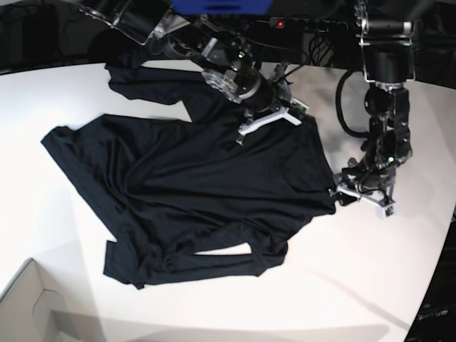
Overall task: Layout the t-shirt on the table in an organized manner, then fold the t-shirt properly
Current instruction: 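Grasp the shirt edge with the left gripper and lift it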
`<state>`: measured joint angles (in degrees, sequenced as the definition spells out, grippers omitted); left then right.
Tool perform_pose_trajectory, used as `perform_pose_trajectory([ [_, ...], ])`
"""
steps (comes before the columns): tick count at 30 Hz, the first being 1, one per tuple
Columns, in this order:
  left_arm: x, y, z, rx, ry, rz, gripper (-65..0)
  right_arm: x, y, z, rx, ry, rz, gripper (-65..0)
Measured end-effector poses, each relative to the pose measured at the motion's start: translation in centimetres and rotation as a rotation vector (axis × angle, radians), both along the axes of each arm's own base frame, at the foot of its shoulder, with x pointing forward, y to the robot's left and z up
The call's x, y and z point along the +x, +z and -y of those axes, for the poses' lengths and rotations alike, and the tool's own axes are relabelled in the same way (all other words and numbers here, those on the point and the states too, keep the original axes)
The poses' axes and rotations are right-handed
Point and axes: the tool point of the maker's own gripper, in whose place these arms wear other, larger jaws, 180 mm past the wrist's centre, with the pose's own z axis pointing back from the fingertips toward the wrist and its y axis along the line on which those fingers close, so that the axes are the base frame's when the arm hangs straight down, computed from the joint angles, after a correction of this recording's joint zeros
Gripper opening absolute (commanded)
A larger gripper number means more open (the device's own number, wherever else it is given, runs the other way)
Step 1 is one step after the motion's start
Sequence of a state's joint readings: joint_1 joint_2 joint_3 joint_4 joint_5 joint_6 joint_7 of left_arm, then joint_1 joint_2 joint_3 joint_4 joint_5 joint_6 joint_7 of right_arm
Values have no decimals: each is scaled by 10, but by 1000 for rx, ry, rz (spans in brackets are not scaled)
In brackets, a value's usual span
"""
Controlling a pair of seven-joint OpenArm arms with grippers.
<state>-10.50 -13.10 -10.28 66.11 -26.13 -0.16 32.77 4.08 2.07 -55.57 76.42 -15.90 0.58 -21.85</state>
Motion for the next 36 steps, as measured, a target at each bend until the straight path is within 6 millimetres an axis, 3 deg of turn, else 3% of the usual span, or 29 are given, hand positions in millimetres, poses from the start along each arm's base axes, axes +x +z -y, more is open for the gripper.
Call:
perform_pose_trajectory([
  [7,6,8,20,-36,-13,32,-276,0,0,0,0,0,1,-650],
  [17,20,-7,30,-60,-7,14,-284,1,1,0,0,0,3,-650],
  [19,25,-8,39,-18,-62,8,-319,1,1,0,0,0,2,-650],
  [23,28,-12,66,-7,-139,-6,-451,1,1,0,0,0,3,-650],
  [28,27,-13,71,-15,-147,-16,-650,2,1,1,-1,-1,3,-650],
  [33,26,-8,66,-14,-159,-25,-649,3,1,1,0,-2,5,-650],
  [36,30,9,58,10,-167,1,-648,4,2,1,0,-4,8,-650],
])
